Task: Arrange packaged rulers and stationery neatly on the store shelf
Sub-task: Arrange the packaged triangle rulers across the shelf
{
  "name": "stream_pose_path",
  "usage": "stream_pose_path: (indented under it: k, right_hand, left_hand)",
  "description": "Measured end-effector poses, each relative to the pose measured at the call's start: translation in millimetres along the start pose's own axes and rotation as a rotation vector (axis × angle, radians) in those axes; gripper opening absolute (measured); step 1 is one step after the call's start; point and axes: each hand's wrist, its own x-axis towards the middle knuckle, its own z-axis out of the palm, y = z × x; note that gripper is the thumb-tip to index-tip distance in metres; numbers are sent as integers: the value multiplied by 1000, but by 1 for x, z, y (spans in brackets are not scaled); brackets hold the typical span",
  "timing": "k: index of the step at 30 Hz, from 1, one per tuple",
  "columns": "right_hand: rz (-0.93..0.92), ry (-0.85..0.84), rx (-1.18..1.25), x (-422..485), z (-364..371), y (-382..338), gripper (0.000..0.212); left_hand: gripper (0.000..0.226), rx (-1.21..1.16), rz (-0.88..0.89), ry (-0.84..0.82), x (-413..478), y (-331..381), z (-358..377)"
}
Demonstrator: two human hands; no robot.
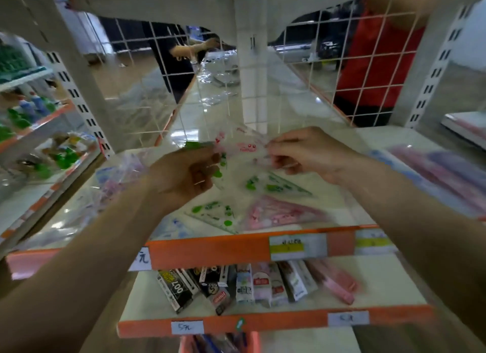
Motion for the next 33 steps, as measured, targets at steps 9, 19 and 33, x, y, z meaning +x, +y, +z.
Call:
stream_pose_path:
  k: [9, 19, 33]
  right_hand:
    - [42, 17, -349, -45, -54, 20, 7]
    - [45, -112, -634, -58, -45, 37, 11]
    - [-135, -11, -187, -11, 25, -7, 11]
  left_hand:
    - [7, 131, -90, -92, 9, -6, 19]
    - [16, -37, -99, -64, 12, 0, 6]
    - [10, -257, -63, -91, 7, 9, 14]
